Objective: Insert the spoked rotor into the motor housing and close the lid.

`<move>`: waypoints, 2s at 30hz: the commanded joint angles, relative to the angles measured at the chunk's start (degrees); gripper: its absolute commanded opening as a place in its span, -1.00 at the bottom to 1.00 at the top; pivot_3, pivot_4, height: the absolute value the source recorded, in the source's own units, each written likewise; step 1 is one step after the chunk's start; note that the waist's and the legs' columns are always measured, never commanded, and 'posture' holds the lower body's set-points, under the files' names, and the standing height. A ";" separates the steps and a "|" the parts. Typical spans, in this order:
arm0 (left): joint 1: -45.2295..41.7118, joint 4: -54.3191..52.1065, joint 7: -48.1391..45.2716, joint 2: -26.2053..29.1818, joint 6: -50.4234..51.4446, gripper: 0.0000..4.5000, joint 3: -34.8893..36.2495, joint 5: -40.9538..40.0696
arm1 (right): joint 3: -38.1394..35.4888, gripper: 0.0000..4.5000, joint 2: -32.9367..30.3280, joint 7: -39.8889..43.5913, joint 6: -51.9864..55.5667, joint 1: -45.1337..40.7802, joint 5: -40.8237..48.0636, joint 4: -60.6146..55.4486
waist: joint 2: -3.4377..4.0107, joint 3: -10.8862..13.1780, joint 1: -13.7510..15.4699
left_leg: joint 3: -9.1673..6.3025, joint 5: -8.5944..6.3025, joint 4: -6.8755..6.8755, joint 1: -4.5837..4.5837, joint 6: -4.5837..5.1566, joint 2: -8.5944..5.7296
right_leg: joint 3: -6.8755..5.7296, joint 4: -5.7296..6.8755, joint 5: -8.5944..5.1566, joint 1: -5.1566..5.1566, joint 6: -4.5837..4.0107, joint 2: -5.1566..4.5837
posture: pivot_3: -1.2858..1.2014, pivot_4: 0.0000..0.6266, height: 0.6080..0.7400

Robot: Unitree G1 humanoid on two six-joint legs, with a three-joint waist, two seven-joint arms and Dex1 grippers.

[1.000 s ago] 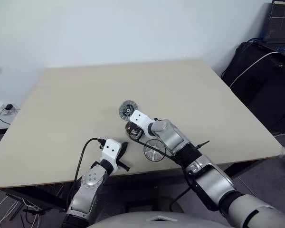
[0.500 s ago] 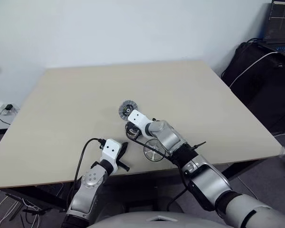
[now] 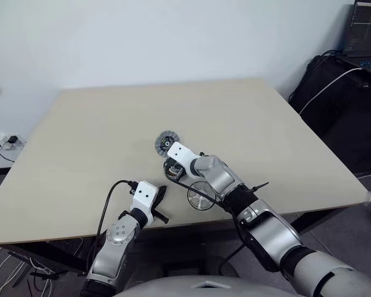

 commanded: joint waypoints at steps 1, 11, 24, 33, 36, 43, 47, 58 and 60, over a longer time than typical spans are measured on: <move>-0.95 -1.62 0.05 -0.20 -0.69 -1.00 -0.22 -0.35 | -0.35 -0.99 -0.49 0.09 0.71 -0.32 -0.61 -0.54 | 0.00 0.00 0.02 | 0.00 0.00 0.00 0.00 0.00 0.00 | 0.00 0.00 0.00 0.00 0.00 0.00 | 0.03 -1.00 1.00; -1.12 -1.26 0.10 -0.40 -0.90 -1.00 -0.25 -0.31 | -1.79 -0.99 0.69 -1.31 -0.71 0.03 0.41 0.34 | 0.01 0.00 -0.04 | 0.00 0.00 0.00 0.00 0.00 0.00 | 0.00 0.00 0.00 0.00 0.00 0.00 | 0.03 -1.00 1.00; -0.89 -1.38 0.58 -0.55 -0.89 -1.00 -0.02 -0.43 | -3.20 -0.99 2.12 -2.18 -2.76 -0.92 0.54 3.24 | 0.01 0.00 -0.07 | -0.01 0.00 -0.04 -0.01 -0.01 0.00 | 0.01 0.00 0.00 -0.02 0.00 0.00 | 0.03 -1.00 1.00; -0.63 -1.60 0.45 -0.39 -0.94 -1.00 -0.23 -0.38 | -7.27 -0.99 -3.37 -0.23 -1.38 7.31 3.61 -19.83 | 0.01 0.01 0.10 | -0.10 -0.01 -0.03 -0.27 0.01 -0.02 | 0.00 -0.07 0.00 -0.09 0.00 -0.02 | 0.03 -1.00 1.00; -0.32 -1.85 0.37 -0.21 -0.92 -1.00 -0.19 -0.40 | -10.86 -0.99 -5.71 -0.85 -2.61 14.01 5.82 -30.59 | 0.01 0.01 0.18 | -0.12 -0.02 -0.09 -0.36 0.01 -0.01 | 0.00 -0.08 -0.01 -0.07 0.01 -0.03 | 0.03 -1.00 1.00; 0.46 -2.60 -0.77 0.83 -0.10 -1.00 -0.15 -0.77 | -18.61 -0.46 -12.33 1.54 5.42 30.85 12.76 -49.68 | -0.15 0.11 0.81 | -0.14 -0.06 -0.04 -0.37 0.08 -0.02 | -0.04 -0.17 -0.22 0.04 0.34 -0.07 | 0.03 -1.00 1.00; 0.48 -2.56 -1.49 1.31 0.29 -1.00 -0.32 -1.15 | -23.70 0.14 -12.33 1.32 9.98 38.32 18.23 -56.52 | -0.25 0.23 0.82 | -0.10 -0.04 -0.01 -0.37 0.06 0.04 | -0.04 -0.13 -0.26 0.04 0.40 -0.05 | 0.03 -1.00 1.00; -0.16 -2.04 -3.15 1.71 1.15 -1.00 -0.59 -1.43 | -35.16 0.99 -5.39 -1.70 25.67 44.50 35.02 -57.84 | -0.32 0.33 1.09 | -0.07 -0.04 0.07 -0.27 0.07 0.10 | -0.08 -0.15 -0.24 0.02 0.46 -0.04 | 0.03 -1.00 1.00; -0.11 -2.14 -3.24 1.77 1.26 -1.00 -0.54 -1.50 | -36.67 0.99 -4.29 -2.43 27.15 44.03 37.14 -56.23 | -0.32 0.33 1.16 | -0.07 -0.04 0.05 -0.29 0.08 0.10 | -0.08 -0.16 -0.24 0.02 0.46 -0.05 | 0.03 -1.00 1.00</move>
